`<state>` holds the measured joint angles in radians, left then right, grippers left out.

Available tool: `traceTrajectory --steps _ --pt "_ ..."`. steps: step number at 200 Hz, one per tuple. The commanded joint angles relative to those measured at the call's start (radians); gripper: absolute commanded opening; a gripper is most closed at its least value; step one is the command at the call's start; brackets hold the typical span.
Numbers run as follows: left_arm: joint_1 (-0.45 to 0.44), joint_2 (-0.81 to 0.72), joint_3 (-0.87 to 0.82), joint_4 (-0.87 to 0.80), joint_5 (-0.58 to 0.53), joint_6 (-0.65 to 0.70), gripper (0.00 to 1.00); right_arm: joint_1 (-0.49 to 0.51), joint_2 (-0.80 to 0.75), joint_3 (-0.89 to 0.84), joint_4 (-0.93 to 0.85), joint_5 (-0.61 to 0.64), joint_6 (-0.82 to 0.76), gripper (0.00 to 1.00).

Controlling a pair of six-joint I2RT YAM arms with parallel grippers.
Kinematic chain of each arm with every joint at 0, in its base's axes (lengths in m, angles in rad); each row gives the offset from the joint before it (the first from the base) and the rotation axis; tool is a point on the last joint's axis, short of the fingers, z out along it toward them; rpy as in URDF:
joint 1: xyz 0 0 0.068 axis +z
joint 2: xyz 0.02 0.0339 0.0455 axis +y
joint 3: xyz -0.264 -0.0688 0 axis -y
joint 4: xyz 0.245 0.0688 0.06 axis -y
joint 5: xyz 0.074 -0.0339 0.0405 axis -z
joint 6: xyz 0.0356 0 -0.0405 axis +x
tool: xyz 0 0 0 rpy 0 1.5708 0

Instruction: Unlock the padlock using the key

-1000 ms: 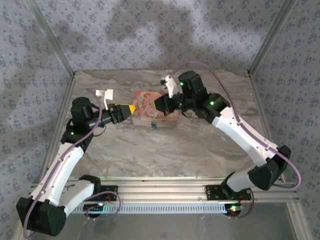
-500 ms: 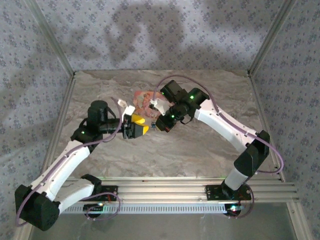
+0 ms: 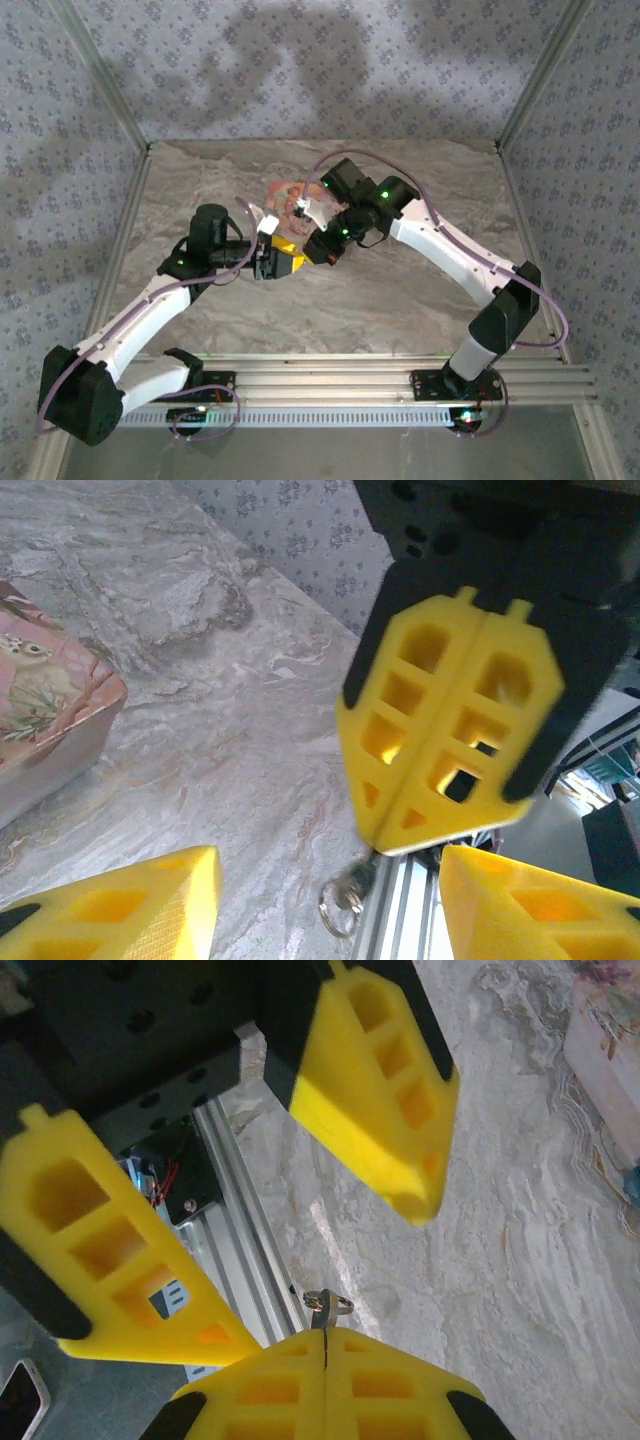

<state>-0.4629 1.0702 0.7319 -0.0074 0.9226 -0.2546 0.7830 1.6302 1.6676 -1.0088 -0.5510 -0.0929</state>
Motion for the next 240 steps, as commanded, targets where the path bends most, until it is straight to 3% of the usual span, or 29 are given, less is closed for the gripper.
traceTrajectory --steps 1,25,72,86,116,138,150,164,176,193,218,240 --pt "0.0 0.012 0.015 0.051 0.059 -0.018 0.54 -0.007 -0.04 -0.017 0.027 -0.072 -0.016 0.0" --pt "0.003 0.03 0.026 0.043 0.108 -0.021 0.4 -0.018 -0.054 -0.039 0.046 -0.092 -0.015 0.0" --pt "0.006 0.054 0.029 0.031 0.138 -0.021 0.39 -0.046 -0.085 -0.083 0.093 -0.141 -0.001 0.0" --pt "0.006 0.063 0.033 0.046 0.152 -0.033 0.31 -0.048 -0.091 -0.096 0.114 -0.147 0.008 0.0" --pt "0.006 0.062 0.043 0.055 0.157 -0.031 0.01 -0.051 -0.086 -0.106 0.133 -0.163 0.02 0.0" --pt "0.006 0.056 0.041 0.055 0.145 -0.037 0.0 -0.061 -0.089 -0.113 0.177 -0.177 0.061 0.0" --pt "0.006 0.054 0.038 0.058 0.136 -0.054 0.0 -0.069 -0.1 -0.122 0.22 -0.165 0.093 0.13" --pt "0.006 0.047 0.026 0.062 0.099 -0.079 0.0 -0.078 -0.119 -0.143 0.297 -0.122 0.176 0.19" --pt "0.006 0.038 0.014 0.069 0.049 -0.108 0.0 -0.088 -0.141 -0.156 0.364 -0.048 0.272 0.42" --pt "0.006 0.015 -0.024 0.119 -0.04 -0.175 0.0 -0.105 -0.174 -0.193 0.463 0.065 0.392 0.55" --pt "0.004 -0.027 -0.089 0.208 -0.164 -0.276 0.0 -0.119 -0.242 -0.349 0.669 0.233 0.686 0.58" --pt "-0.005 -0.054 -0.133 0.263 -0.237 -0.326 0.0 -0.106 -0.252 -0.457 0.791 0.262 0.893 0.58"
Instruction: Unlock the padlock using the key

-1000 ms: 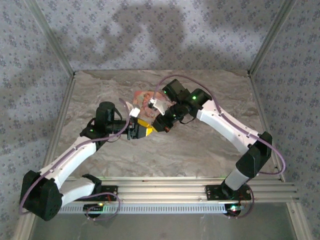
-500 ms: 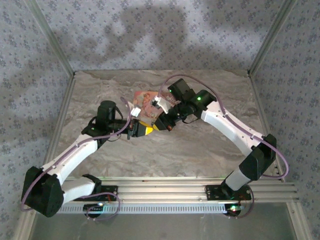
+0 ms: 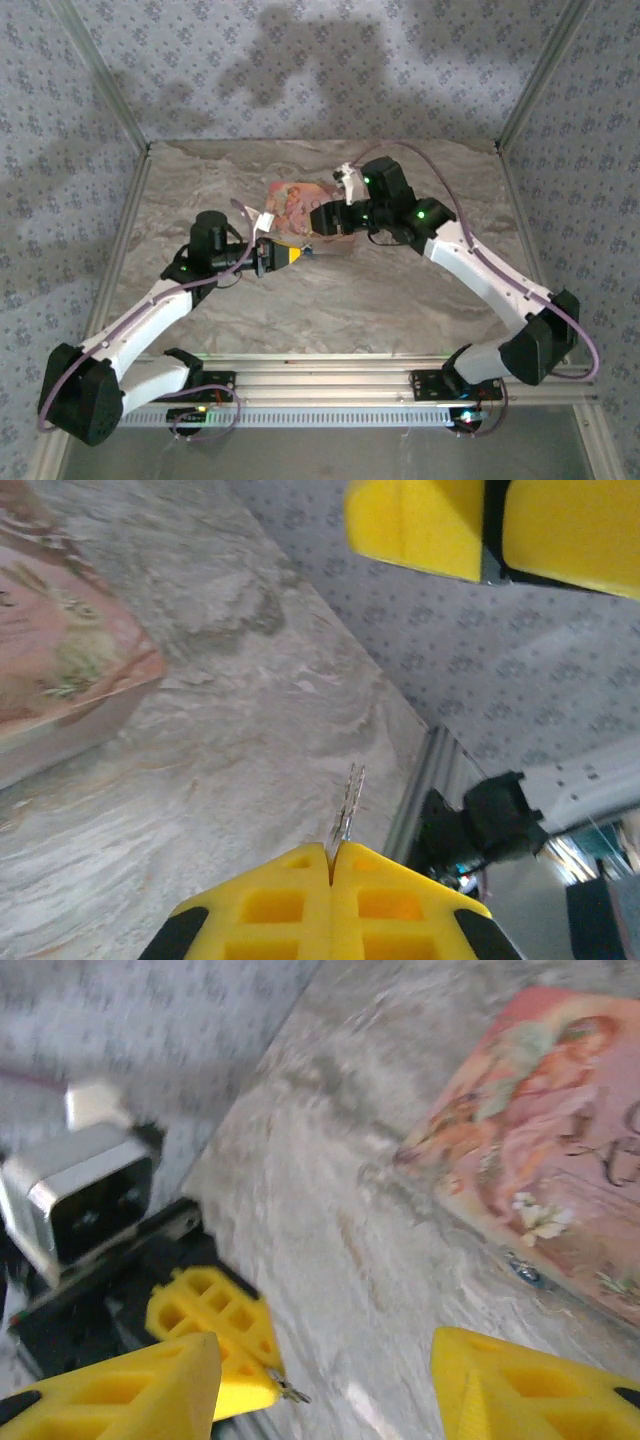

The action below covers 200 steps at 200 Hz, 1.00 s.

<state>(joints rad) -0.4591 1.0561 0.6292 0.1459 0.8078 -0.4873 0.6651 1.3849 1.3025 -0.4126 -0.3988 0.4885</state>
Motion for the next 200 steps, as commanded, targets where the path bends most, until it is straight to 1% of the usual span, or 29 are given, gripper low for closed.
traceTrajectory --steps 1,43,47,62,83,114,123,176,200 --pt "-0.01 -0.04 -0.031 0.111 -0.124 -0.093 0.0 0.014 -0.005 -0.095 0.199 0.108 0.316 0.58" --pt "-0.018 -0.055 -0.046 0.129 -0.157 -0.136 0.0 0.094 0.056 -0.101 0.261 0.108 0.398 0.58" --pt "-0.019 -0.06 -0.052 0.134 -0.162 -0.141 0.0 0.102 0.06 -0.134 0.275 0.109 0.409 0.58" --pt "-0.026 -0.081 -0.073 0.165 -0.195 -0.161 0.0 0.121 0.079 -0.14 0.303 0.109 0.444 0.55" --pt "-0.026 -0.089 -0.084 0.186 -0.203 -0.17 0.0 0.129 0.087 -0.142 0.294 0.116 0.451 0.4" --pt "-0.025 -0.083 -0.078 0.162 -0.185 -0.167 0.0 0.112 0.087 -0.137 0.3 0.117 0.452 0.07" --pt "-0.024 -0.089 -0.085 0.164 -0.186 -0.173 0.0 0.11 0.087 -0.133 0.297 0.116 0.444 0.0" --pt "-0.024 -0.159 -0.115 0.126 -0.2 -0.165 0.0 0.116 0.076 -0.134 0.288 0.105 0.422 0.0" --pt "-0.024 -0.178 -0.121 0.122 -0.212 -0.169 0.0 0.121 0.07 -0.125 0.282 0.103 0.373 0.0"
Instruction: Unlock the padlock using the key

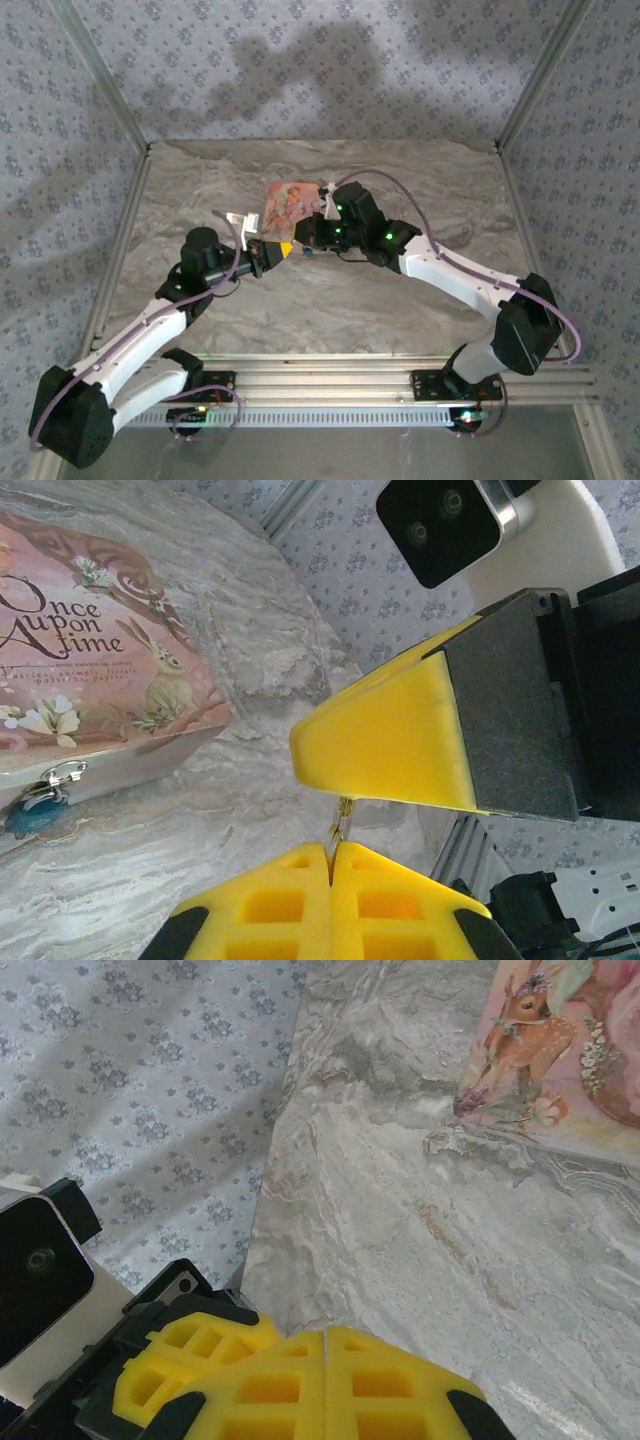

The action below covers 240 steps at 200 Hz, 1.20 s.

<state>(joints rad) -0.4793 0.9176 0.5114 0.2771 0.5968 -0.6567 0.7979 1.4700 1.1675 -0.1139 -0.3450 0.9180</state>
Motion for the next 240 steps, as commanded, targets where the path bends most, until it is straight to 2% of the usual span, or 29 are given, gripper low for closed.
traceTrajectory --steps 1,19,24,35,41,48,90,166,206,240 --pt "-0.004 -0.04 -0.003 -0.01 -0.001 0.001 0.0 -0.012 -0.016 0.01 -0.018 0.05 -0.058 0.0" --pt "0.001 -0.044 -0.004 0.002 0.016 -0.009 0.0 -0.011 -0.023 0.013 -0.024 0.052 -0.065 0.0" --pt "0.003 -0.042 -0.001 0.008 0.022 -0.016 0.0 -0.011 -0.026 0.013 -0.03 0.053 -0.057 0.1" --pt "0.01 -0.042 -0.001 0.025 0.029 -0.035 0.0 -0.012 -0.035 0.006 -0.039 0.071 -0.036 0.41" --pt "0.01 -0.043 -0.001 0.031 0.027 -0.041 0.0 -0.011 -0.043 -0.001 -0.039 0.082 -0.025 0.47" --pt "0.012 -0.043 0.0 0.033 0.025 -0.043 0.0 -0.013 -0.053 -0.018 -0.034 0.098 -0.009 0.49" --pt "0.012 -0.028 0.01 0.026 0.026 -0.03 0.0 -0.009 -0.069 -0.049 0.002 0.099 0.036 0.39" --pt "0.012 -0.019 0.02 0.034 0.026 -0.035 0.0 0.022 -0.047 -0.041 0.066 0.074 0.063 0.38" --pt "0.011 -0.019 0.022 0.031 0.023 -0.041 0.0 0.035 -0.036 -0.047 0.097 0.067 0.076 0.27" --pt "0.012 -0.024 0.017 0.036 0.014 -0.055 0.0 0.043 -0.037 -0.065 0.125 0.067 0.101 0.28"
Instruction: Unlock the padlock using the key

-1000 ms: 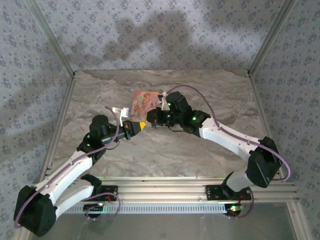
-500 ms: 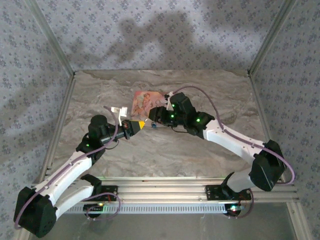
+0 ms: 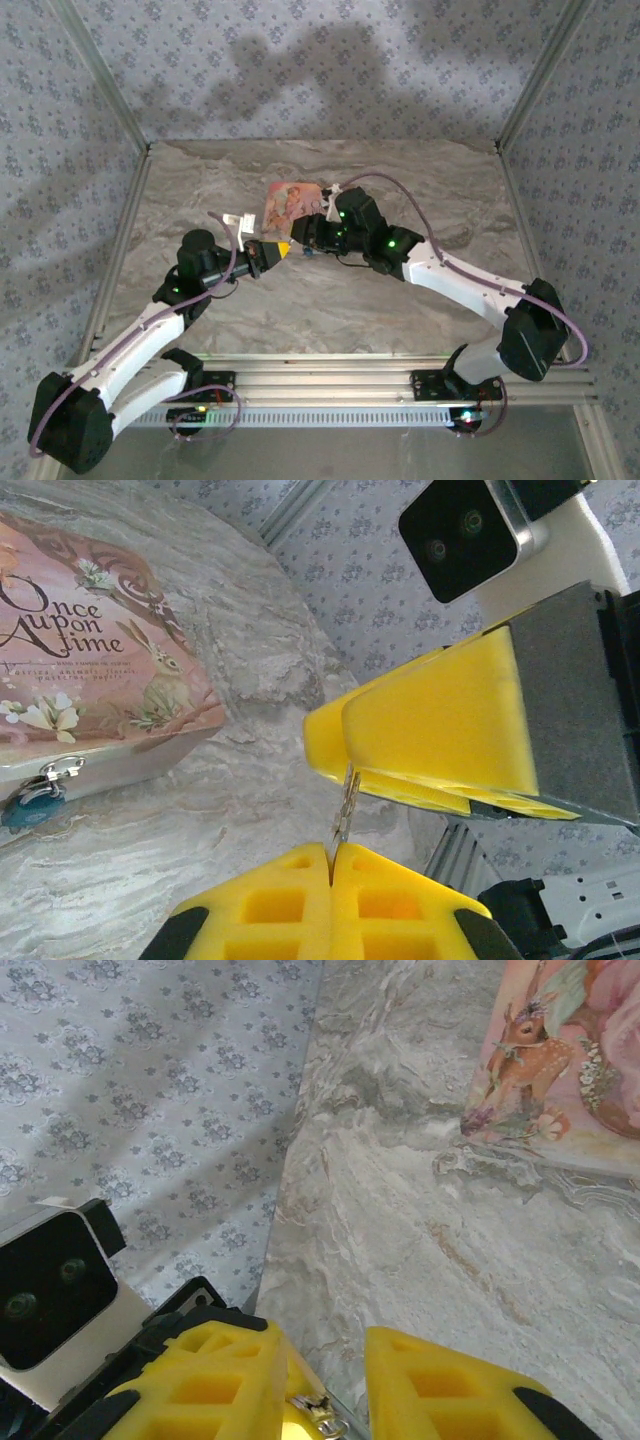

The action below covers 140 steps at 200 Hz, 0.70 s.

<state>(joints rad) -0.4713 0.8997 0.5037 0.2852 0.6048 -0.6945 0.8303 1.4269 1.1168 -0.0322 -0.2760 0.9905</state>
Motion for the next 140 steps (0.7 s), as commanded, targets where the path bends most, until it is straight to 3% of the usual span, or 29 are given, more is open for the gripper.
traceTrajectory --steps 1,51,101,140 --pt "0.004 -0.005 0.024 0.028 0.006 -0.018 0.0 0.01 0.006 -0.015 0.044 -0.002 0.028 0.28" --pt "0.003 -0.007 0.025 0.037 -0.01 -0.031 0.0 0.024 0.006 -0.027 0.055 0.006 0.045 0.29" --pt "0.005 -0.007 0.024 0.038 -0.019 -0.033 0.0 0.029 0.004 -0.049 0.077 0.016 0.068 0.15" --pt "0.005 -0.015 0.022 0.032 -0.028 -0.027 0.0 0.03 0.004 -0.049 0.078 0.023 0.075 0.15"
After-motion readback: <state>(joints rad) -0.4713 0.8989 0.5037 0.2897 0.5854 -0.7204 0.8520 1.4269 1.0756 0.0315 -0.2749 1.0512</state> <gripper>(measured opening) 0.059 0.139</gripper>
